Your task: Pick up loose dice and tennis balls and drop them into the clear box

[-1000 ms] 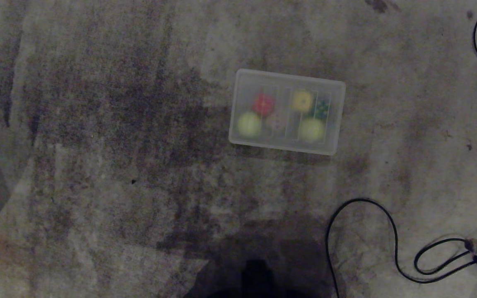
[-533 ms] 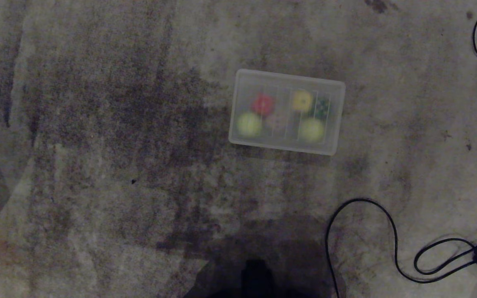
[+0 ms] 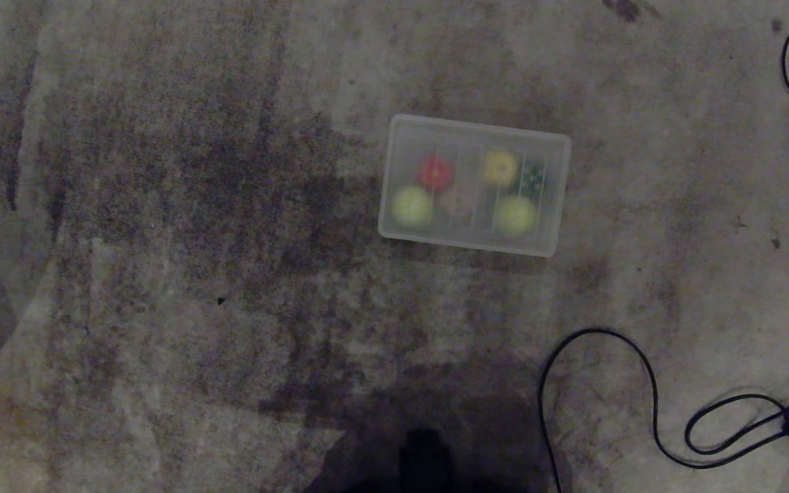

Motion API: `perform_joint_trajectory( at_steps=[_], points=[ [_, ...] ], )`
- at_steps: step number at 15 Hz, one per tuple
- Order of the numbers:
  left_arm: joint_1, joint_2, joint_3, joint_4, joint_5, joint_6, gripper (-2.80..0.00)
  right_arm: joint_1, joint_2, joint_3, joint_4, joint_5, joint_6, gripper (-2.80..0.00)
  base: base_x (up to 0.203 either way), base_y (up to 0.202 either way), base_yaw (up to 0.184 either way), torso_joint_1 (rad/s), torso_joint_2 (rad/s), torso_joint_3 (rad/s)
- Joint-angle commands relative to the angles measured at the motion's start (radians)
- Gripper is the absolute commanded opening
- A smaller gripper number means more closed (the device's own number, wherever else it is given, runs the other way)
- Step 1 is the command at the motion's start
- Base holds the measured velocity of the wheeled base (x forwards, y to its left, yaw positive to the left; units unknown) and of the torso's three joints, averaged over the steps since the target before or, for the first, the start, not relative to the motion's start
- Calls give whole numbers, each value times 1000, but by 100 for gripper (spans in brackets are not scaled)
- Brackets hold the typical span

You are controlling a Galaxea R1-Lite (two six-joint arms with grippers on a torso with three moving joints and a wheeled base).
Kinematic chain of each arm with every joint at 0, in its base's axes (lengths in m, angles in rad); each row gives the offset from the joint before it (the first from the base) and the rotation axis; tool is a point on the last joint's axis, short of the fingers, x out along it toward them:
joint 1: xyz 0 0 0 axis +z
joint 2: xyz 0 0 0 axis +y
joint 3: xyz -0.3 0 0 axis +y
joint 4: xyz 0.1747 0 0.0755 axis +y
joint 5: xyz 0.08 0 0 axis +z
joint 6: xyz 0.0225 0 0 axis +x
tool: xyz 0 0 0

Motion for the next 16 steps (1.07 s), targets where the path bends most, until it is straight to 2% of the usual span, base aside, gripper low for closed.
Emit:
perform_joint_trajectory(
  at_steps=[1, 4, 16],
  points=[
    [0, 1, 2, 0, 1, -2, -280, 23, -103, 2, 6, -1, 1, -280, 0, 0, 0, 0, 0, 0],
    [0, 1, 2, 0, 1, -2, -280, 34, -225, 1, 4, 1, -8, -280, 0, 0, 0, 0, 0, 0],
    [0, 1, 2, 0, -2, 3, -280, 36, -216, 3, 3, 6, -34, -280, 0, 0, 0, 0, 0, 0]
  ],
)
